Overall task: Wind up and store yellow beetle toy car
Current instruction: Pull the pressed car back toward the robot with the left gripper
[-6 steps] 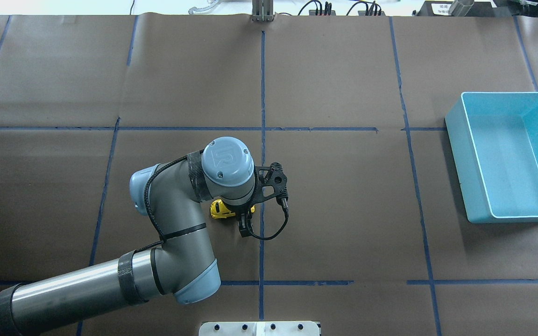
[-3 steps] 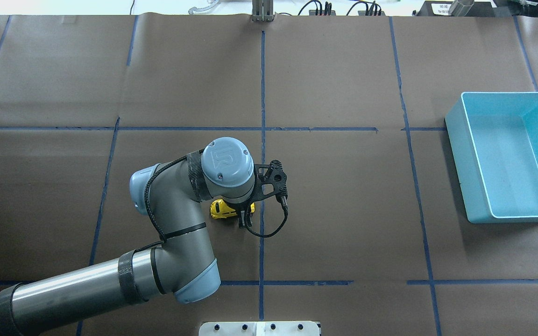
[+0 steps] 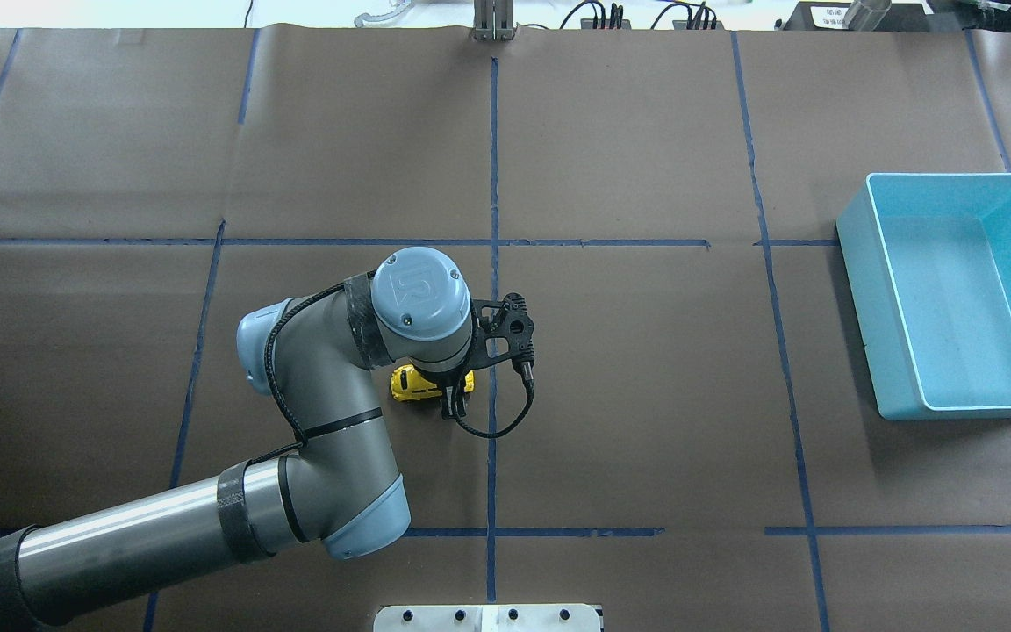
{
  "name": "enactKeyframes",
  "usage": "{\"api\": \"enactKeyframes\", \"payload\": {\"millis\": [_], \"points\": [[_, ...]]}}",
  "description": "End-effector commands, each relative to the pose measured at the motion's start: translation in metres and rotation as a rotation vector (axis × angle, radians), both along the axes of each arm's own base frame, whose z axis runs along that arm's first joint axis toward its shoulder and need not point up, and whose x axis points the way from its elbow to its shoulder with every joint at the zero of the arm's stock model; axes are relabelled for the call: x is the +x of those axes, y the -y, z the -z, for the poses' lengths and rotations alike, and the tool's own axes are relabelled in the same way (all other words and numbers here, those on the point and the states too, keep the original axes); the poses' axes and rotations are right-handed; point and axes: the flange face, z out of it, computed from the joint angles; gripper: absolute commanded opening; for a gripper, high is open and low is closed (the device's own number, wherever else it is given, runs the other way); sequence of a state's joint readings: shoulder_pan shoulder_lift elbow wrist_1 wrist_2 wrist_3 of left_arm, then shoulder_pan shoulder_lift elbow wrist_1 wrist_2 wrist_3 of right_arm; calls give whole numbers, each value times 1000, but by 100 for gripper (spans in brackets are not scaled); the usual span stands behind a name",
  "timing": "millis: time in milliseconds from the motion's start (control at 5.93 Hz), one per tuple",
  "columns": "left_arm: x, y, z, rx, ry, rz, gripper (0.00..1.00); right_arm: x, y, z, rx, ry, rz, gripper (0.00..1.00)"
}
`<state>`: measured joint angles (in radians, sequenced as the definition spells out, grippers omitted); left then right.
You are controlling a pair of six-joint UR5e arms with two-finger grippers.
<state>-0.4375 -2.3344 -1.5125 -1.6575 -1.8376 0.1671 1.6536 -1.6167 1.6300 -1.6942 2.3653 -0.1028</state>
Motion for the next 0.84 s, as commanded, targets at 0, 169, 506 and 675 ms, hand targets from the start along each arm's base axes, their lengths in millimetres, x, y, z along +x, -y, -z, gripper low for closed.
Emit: {"api": "enactKeyframes", "payload": {"millis": [0, 169, 506, 675], "points": [[-7, 7, 8, 44, -13, -24, 0, 0, 0, -1, -2, 0, 0, 100], [-8, 7, 12, 59, -39, -23, 0, 0, 0, -2, -3, 0, 0, 100], [-9, 9, 20, 88, -107, -15, 0, 0, 0, -2, -3, 0, 0, 100], [-10, 11, 24, 114, -154, -12, 0, 0, 0, -2, -3, 0, 0, 100]]}}
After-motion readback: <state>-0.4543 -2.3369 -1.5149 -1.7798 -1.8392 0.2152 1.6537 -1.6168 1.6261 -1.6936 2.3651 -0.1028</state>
